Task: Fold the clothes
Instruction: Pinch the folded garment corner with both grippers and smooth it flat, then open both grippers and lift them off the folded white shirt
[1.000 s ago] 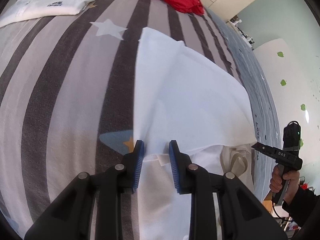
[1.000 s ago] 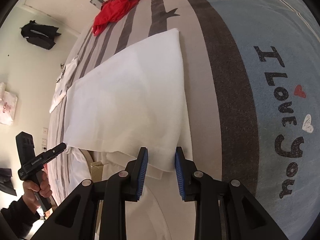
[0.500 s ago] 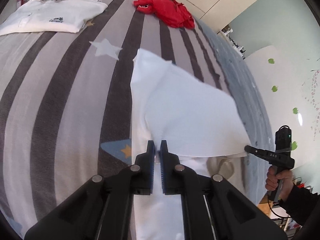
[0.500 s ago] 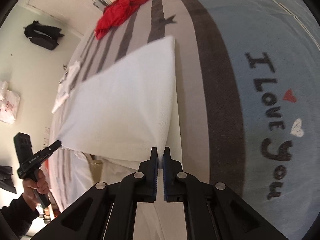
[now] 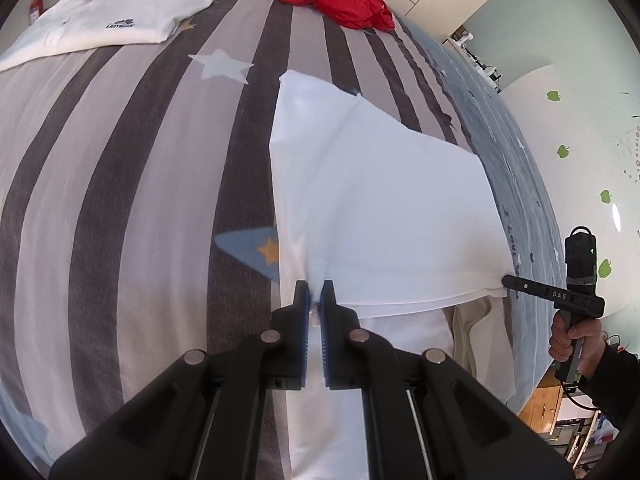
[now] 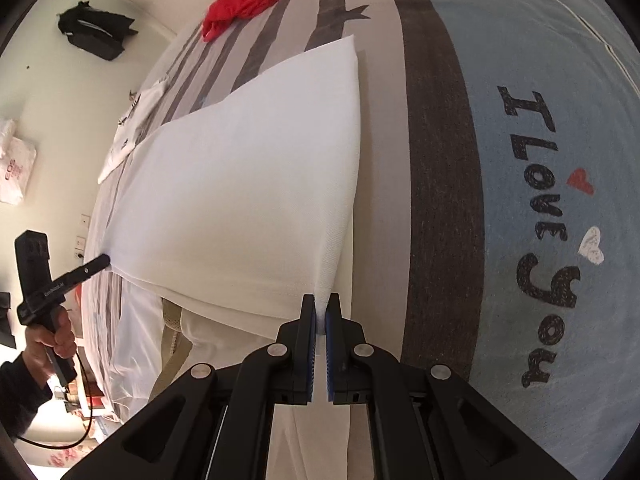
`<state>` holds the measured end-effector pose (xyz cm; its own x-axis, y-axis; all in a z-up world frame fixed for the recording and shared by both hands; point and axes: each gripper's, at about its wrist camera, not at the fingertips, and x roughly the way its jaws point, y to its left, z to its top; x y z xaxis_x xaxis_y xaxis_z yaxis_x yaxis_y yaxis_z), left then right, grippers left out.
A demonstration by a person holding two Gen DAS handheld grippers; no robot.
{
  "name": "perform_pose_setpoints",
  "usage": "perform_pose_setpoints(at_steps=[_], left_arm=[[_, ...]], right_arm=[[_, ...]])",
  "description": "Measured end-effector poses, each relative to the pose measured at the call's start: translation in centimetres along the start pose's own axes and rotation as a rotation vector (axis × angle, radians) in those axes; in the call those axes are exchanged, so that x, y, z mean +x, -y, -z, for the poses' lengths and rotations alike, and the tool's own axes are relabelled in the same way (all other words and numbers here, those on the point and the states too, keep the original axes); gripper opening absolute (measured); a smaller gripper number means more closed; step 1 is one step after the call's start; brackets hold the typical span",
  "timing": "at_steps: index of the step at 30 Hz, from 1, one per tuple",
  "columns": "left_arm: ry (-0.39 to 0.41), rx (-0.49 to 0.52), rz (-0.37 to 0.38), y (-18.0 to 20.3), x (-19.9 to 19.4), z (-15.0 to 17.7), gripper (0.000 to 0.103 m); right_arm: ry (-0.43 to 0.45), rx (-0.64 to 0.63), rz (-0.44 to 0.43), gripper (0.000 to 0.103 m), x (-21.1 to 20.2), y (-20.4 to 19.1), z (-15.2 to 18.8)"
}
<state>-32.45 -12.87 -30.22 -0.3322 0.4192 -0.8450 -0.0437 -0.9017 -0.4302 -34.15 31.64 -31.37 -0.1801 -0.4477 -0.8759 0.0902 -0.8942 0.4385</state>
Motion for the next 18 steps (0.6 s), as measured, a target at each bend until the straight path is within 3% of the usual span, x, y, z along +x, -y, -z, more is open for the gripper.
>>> perform_pose_setpoints(at_steps=[11, 15, 18], left_arm=[[-0.026, 0.03, -0.084, 0.3, 1.3, 1.4, 0.005], [-0.031, 0.006, -0.145, 0.2, 0.6, 1.6, 0.018], [0.03, -0.033, -0.207, -0.2, -1.6, 1.5, 0.019]], right_arm=[[-0.025, -0.037, 0.012, 0.007, 1.0, -0.8, 0.9], [-0.028, -0.038, 0.033, 0.008, 0.9, -1.0, 1.4], [-0.007, -0.048, 0.079, 0.009, -0.4, -1.1, 1.5]])
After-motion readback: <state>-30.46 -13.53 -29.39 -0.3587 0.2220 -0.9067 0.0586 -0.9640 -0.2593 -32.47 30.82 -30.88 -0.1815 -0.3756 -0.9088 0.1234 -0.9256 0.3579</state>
